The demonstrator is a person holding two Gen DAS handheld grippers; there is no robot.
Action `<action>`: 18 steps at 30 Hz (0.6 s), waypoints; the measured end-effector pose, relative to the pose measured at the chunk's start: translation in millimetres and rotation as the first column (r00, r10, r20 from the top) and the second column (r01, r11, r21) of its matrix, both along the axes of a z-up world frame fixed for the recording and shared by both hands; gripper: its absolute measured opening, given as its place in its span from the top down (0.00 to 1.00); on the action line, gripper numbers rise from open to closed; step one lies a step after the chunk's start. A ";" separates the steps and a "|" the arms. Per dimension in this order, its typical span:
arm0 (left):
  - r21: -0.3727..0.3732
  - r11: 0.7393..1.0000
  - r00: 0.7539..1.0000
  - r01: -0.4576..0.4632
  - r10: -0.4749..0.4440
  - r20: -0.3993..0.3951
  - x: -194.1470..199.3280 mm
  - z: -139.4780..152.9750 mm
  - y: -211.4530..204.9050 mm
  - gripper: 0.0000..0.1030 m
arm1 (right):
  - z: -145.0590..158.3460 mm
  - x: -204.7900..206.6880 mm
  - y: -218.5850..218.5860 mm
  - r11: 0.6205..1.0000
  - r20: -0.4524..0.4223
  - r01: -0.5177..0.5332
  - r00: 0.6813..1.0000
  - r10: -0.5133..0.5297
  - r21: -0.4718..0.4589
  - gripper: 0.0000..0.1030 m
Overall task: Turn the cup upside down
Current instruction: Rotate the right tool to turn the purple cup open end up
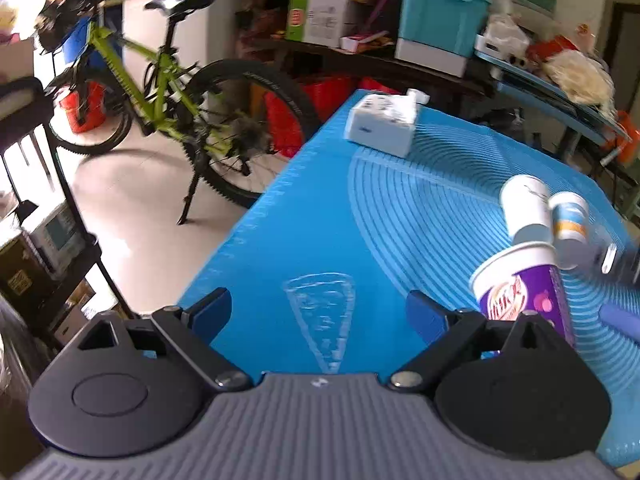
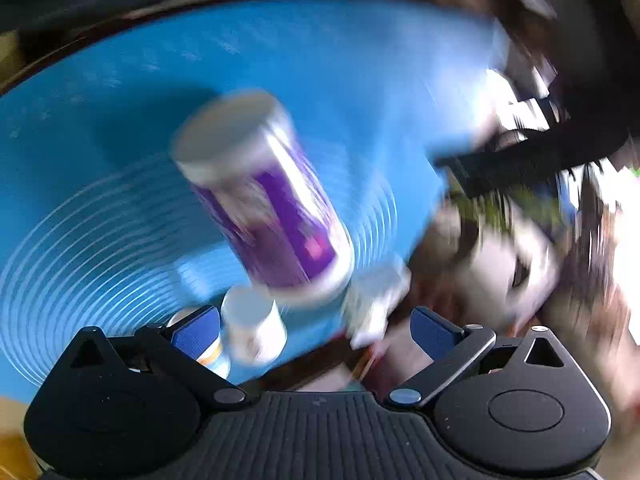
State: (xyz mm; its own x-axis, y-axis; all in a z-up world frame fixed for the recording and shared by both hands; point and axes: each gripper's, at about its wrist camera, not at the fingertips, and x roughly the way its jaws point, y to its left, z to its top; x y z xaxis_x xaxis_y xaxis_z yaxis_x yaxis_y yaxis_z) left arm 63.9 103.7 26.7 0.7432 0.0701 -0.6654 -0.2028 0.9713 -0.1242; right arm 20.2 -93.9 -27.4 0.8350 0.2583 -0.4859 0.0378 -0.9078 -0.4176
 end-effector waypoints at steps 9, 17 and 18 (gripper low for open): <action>-0.037 0.999 0.999 -0.039 0.039 -0.012 -1.7 -9.4 24.5 0.09 | -49.3 11.3 16.1 0.973 -0.046 -0.118 0.993 0.111 -0.198 0.11; -0.045 0.999 1.000 -0.026 0.026 -0.001 -2.8 -7.4 22.9 0.09 | -44.6 8.4 26.8 0.981 -0.074 -0.085 0.995 0.073 -0.172 0.33; -0.044 0.999 1.000 -0.027 0.027 0.000 -3.2 -6.9 22.7 0.09 | -44.8 8.6 26.6 0.982 -0.073 -0.077 0.995 0.065 -0.175 0.33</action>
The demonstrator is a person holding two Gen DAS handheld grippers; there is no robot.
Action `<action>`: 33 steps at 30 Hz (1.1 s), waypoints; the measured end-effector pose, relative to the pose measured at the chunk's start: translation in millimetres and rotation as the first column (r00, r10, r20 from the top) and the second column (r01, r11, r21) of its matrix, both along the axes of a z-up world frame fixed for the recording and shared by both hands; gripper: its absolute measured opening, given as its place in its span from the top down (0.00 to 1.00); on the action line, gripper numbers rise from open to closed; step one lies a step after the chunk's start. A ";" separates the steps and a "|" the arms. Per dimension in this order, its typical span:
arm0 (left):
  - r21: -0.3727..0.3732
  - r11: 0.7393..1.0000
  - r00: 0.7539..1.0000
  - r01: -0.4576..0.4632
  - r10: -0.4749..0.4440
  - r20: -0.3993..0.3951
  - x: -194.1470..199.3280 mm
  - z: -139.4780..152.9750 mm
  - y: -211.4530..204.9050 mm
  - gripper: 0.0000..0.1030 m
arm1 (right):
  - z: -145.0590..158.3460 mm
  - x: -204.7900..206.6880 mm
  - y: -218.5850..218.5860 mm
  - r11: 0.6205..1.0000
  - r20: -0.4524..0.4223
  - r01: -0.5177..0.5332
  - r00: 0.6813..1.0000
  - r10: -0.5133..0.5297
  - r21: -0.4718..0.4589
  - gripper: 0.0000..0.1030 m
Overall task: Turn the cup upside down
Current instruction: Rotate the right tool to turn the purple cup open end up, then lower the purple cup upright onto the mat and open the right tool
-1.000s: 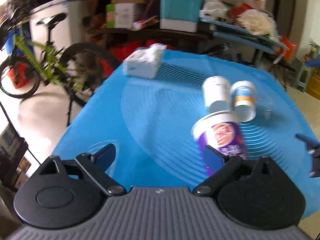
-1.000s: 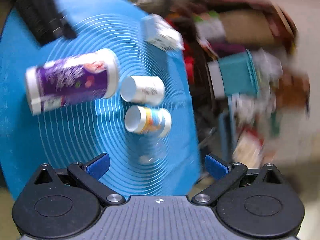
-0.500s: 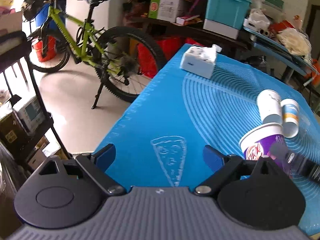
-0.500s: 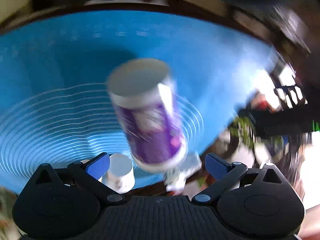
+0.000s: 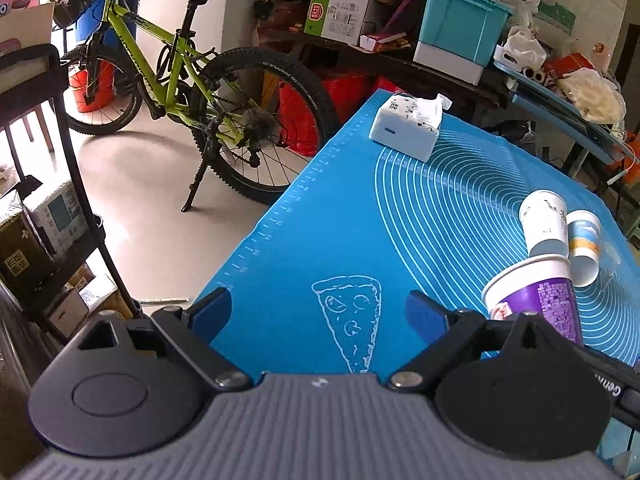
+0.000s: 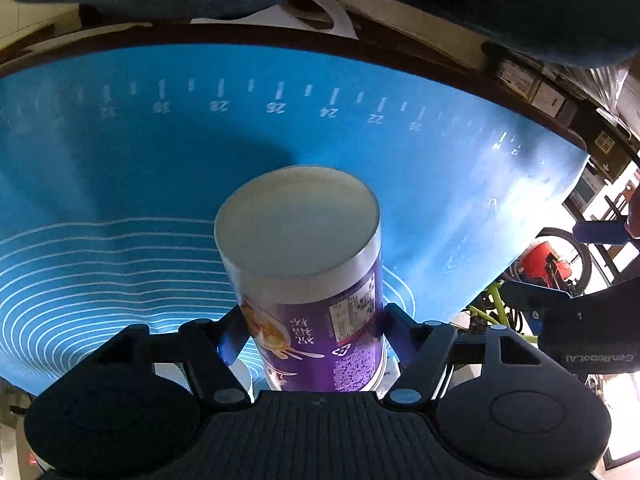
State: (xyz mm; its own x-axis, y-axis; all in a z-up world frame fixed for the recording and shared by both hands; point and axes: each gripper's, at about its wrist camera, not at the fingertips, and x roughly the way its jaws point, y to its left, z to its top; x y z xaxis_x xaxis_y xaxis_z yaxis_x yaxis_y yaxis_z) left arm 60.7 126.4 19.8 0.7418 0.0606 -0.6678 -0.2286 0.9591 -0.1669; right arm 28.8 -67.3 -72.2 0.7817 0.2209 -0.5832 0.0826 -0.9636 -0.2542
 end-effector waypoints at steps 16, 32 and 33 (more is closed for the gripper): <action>0.004 0.998 0.997 0.066 -0.067 0.037 -0.3 19.4 -27.3 0.09 | 106.2 59.0 16.6 0.302 -0.513 0.727 0.663 -0.546 0.617 0.33; 0.001 0.967 0.959 0.253 -0.251 0.129 5.1 24.4 -107.8 0.09 | 95.7 82.2 -159.0 -0.834 -0.976 0.537 0.216 -0.004 0.122 0.33; 0.001 0.964 0.956 0.266 -0.264 0.132 4.5 23.0 -112.2 0.09 | 92.3 80.0 -164.5 -0.852 -0.973 0.514 0.229 0.028 0.096 0.33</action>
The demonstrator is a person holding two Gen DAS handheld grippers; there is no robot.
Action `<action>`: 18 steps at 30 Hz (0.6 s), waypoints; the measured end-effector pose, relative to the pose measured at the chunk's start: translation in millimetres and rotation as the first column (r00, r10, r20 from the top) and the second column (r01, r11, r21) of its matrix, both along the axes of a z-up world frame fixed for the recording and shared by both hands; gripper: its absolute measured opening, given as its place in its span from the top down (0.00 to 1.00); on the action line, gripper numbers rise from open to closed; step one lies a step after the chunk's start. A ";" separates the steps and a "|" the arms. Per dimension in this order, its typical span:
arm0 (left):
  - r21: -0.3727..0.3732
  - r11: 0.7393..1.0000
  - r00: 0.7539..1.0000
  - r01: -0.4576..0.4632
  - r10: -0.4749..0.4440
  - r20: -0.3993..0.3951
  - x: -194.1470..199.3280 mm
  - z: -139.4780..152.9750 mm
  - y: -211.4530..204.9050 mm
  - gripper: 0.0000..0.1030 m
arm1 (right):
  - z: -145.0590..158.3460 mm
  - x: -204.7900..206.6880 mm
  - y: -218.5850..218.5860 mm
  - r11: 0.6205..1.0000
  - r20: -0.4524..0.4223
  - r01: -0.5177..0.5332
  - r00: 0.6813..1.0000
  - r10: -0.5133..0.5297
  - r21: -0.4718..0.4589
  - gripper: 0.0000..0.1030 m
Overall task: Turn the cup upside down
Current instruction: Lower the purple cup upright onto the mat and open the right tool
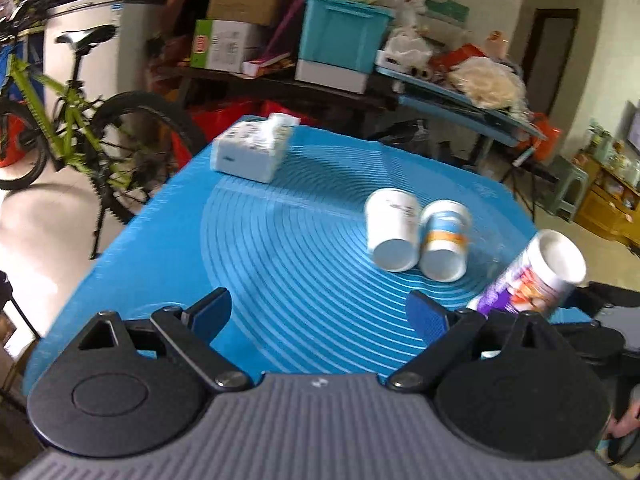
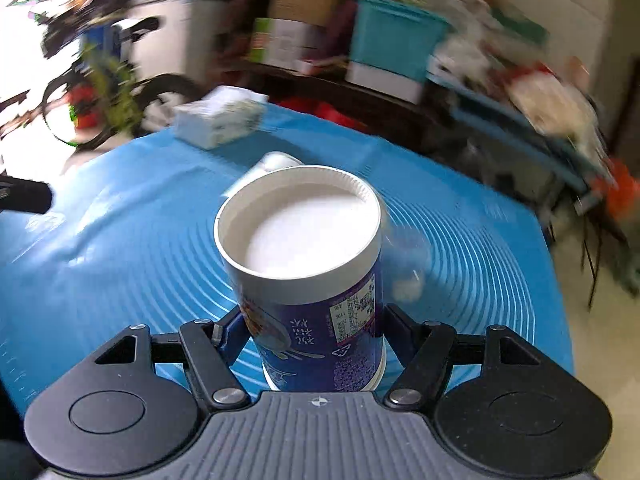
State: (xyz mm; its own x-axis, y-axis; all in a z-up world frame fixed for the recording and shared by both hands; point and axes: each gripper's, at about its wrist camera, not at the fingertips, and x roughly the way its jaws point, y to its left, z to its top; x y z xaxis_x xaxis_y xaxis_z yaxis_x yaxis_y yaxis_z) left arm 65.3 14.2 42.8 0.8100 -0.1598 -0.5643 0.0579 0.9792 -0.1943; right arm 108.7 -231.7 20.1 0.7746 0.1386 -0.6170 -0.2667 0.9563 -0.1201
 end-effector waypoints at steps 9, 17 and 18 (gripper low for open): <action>0.024 0.999 0.999 0.030 -0.029 -0.032 1.5 -10.9 -17.9 0.09 | -17.8 -1.4 -35.9 0.967 -0.009 0.127 0.992 -0.128 0.219 0.33; 0.036 0.997 0.997 0.061 -0.060 -0.045 -1.3 -13.7 -28.6 0.09 | -21.3 -4.9 -37.4 0.969 0.016 0.124 0.991 -0.130 0.216 0.27; 0.039 0.997 0.997 0.065 -0.063 -0.045 -2.2 -14.0 -29.6 0.09 | -20.2 -7.0 -37.9 0.969 0.022 0.125 0.991 -0.133 0.214 0.24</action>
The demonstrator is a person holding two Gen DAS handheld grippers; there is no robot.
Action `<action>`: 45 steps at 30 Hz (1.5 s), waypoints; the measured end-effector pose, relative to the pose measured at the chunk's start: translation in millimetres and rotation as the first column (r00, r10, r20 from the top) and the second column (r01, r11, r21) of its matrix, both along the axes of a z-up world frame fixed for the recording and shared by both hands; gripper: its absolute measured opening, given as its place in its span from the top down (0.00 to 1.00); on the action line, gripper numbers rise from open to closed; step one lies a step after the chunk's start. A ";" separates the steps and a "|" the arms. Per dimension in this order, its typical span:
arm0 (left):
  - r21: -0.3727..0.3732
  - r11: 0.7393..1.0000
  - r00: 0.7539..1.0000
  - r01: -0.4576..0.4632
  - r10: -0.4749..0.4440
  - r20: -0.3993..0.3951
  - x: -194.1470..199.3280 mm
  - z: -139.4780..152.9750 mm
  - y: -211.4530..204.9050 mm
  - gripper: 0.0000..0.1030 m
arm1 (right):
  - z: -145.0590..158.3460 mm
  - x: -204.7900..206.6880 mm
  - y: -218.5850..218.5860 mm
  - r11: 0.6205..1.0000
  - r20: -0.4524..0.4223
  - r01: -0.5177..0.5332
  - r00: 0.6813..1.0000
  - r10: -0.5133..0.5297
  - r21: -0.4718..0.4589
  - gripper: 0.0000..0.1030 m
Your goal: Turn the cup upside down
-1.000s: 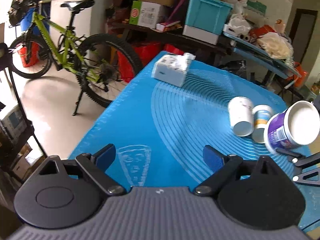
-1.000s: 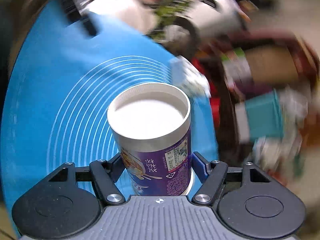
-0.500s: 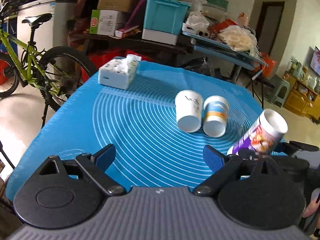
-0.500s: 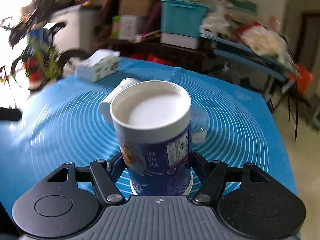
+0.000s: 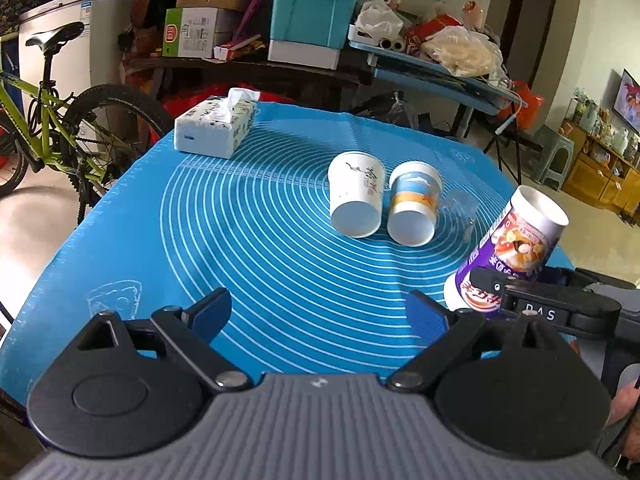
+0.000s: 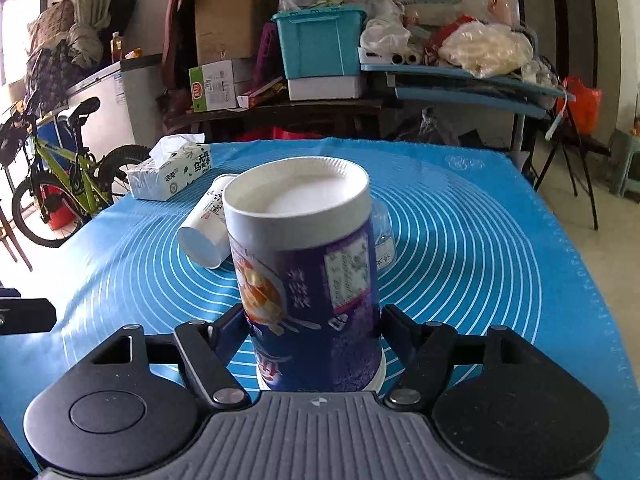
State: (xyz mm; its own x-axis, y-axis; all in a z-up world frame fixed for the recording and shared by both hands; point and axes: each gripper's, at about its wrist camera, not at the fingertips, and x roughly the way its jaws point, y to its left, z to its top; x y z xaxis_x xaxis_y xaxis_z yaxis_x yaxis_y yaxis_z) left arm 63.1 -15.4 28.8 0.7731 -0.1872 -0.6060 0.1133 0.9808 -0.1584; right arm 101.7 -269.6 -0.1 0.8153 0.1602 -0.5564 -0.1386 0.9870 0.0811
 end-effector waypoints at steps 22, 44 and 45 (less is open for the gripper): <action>0.096 0.992 0.994 0.076 -0.083 0.076 -77.7 12.0 -17.9 0.09 | 38.9 -142.1 -7.7 0.994 0.044 0.079 0.996 -0.083 0.078 0.00; 0.111 0.987 0.983 0.120 -0.133 0.125 -109.1 4.5 -26.0 0.09 | 47.7 -196.8 -9.0 0.991 0.073 0.071 0.994 -0.080 0.117 0.00; 0.111 0.987 0.983 0.119 -0.133 0.127 -109.8 4.6 -26.1 0.09 | 48.2 -197.4 -8.1 0.991 0.074 0.072 0.994 -0.081 0.111 0.00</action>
State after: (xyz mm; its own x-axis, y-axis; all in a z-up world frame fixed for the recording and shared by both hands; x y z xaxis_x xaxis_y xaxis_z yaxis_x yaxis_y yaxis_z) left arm -46.7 -41.5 33.4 0.8224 -0.2306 -0.5201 0.2505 0.9676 -0.0329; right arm -95.7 -277.6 48.1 0.8677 0.1516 -0.4734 -0.0731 0.9809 0.1801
